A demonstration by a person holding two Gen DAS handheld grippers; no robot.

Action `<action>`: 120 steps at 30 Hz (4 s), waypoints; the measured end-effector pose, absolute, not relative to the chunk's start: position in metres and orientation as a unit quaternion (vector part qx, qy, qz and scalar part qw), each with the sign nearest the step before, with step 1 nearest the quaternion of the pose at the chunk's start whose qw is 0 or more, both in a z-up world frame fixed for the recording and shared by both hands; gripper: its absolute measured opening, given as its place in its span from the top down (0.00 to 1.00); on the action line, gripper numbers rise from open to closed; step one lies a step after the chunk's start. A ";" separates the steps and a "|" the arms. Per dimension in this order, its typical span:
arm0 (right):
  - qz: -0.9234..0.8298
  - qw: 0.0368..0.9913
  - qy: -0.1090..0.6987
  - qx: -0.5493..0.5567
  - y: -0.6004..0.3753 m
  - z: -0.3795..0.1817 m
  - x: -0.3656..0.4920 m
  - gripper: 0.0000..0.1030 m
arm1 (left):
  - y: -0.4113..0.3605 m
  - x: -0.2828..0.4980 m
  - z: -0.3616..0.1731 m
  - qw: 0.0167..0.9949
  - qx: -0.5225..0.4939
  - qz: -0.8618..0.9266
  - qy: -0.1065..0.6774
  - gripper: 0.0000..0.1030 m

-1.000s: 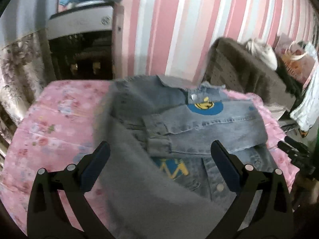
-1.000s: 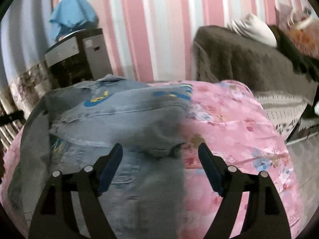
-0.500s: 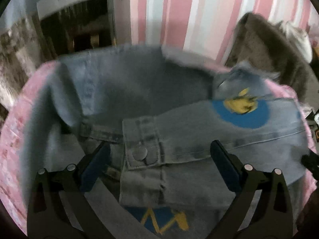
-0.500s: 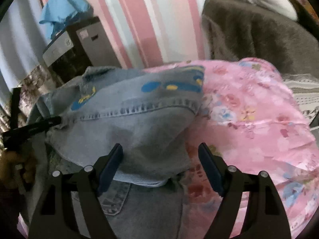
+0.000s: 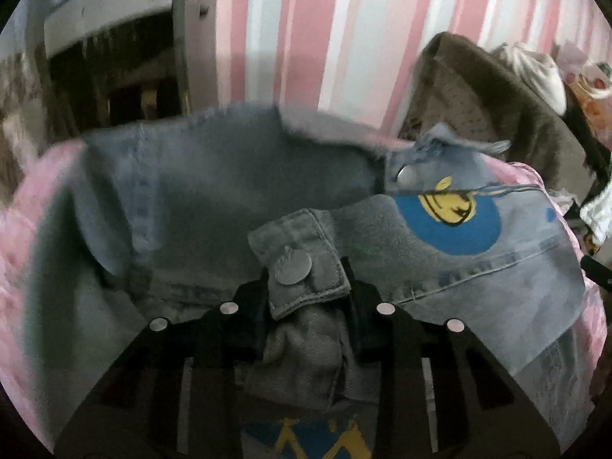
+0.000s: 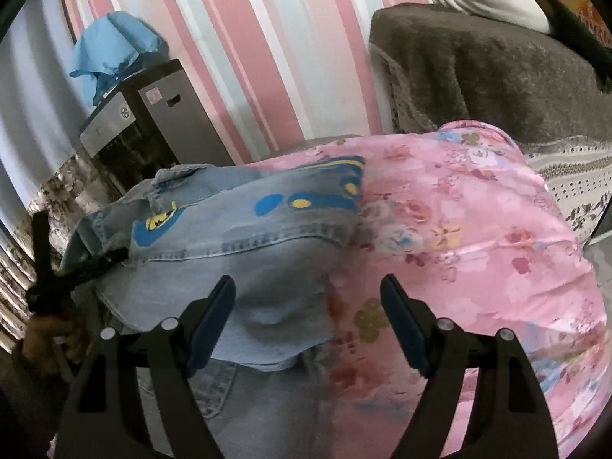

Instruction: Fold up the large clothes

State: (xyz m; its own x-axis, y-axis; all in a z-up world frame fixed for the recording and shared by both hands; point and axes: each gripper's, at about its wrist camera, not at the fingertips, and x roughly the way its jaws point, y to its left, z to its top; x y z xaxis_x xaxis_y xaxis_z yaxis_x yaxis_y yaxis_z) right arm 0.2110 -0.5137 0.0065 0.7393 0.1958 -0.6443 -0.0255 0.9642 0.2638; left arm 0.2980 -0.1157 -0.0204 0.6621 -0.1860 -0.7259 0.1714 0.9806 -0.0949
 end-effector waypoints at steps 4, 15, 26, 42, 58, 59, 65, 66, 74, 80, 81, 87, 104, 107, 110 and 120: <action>0.050 0.926 0.356 0.113 -0.502 0.007 0.210 0.24 | -0.096 0.301 -0.001 0.924 0.020 -0.065 0.377 0.70; 0.047 0.900 0.428 0.061 -0.455 -0.036 0.236 0.60 | -0.057 0.312 -0.032 0.903 0.038 -0.040 0.426 0.59; 0.015 0.922 0.367 0.118 -0.493 0.013 0.183 0.90 | -0.084 0.292 -0.022 0.901 0.046 -0.096 0.420 0.41; 0.039 0.940 0.325 0.092 -0.508 0.073 0.270 0.36 | -0.059 0.348 0.039 0.918 0.052 -0.082 0.384 0.08; 0.085 0.862 0.497 0.061 -0.421 -0.032 0.381 0.88 | -0.097 0.430 -0.057 0.857 0.077 -0.124 0.494 0.33; 0.085 0.865 0.493 0.046 -0.419 -0.031 0.378 0.91 | -0.097 0.426 -0.056 0.865 0.073 -0.128 0.480 0.40; 0.093 0.910 0.399 0.060 -0.433 0.016 0.357 0.96 | -0.089 0.416 -0.022 0.890 0.035 -0.139 0.432 0.92; 0.093 0.916 0.386 0.058 -0.435 0.025 0.356 0.96 | -0.088 0.412 -0.014 0.896 0.033 -0.140 0.420 0.93; 0.059 0.964 0.259 0.015 -0.436 0.064 0.321 0.93 | -0.098 0.400 0.005 0.930 0.045 -0.131 0.341 0.65; 0.027 0.924 0.378 0.046 -0.456 0.009 0.352 0.47 | -0.084 0.427 -0.041 0.877 0.013 -0.123 0.465 0.17; 0.029 0.927 0.371 0.045 -0.458 0.013 0.344 0.45 | -0.085 0.422 -0.037 0.875 0.020 -0.128 0.467 0.09; 0.046 0.941 0.330 0.066 -0.457 0.048 0.282 0.35 | -0.064 0.364 0.011 0.893 0.017 -0.127 0.430 0.08; 0.116 0.929 0.338 0.097 -0.389 -0.001 0.033 0.27 | 0.041 0.124 -0.015 0.915 -0.051 -0.066 0.395 0.05; 0.156 0.930 0.323 0.084 -0.368 -0.003 0.001 0.27 | 0.042 0.102 -0.014 0.919 -0.042 -0.064 0.387 0.04; 0.177 0.930 0.314 0.067 -0.350 -0.005 -0.020 0.27 | 0.049 0.086 -0.015 0.921 -0.056 -0.062 0.381 0.04; 0.210 0.938 0.273 0.026 -0.296 -0.013 -0.052 0.27 | 0.053 0.033 -0.024 0.926 -0.114 -0.075 0.352 0.03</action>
State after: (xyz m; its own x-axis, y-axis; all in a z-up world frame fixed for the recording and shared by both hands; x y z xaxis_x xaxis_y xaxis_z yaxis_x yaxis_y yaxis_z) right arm -0.0524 -0.2963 -0.0133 0.7621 0.4093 -0.5017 -0.3804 0.9100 0.1646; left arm 0.0333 0.0530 -0.0240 0.7413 -0.2193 -0.6344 0.0585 0.9627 -0.2643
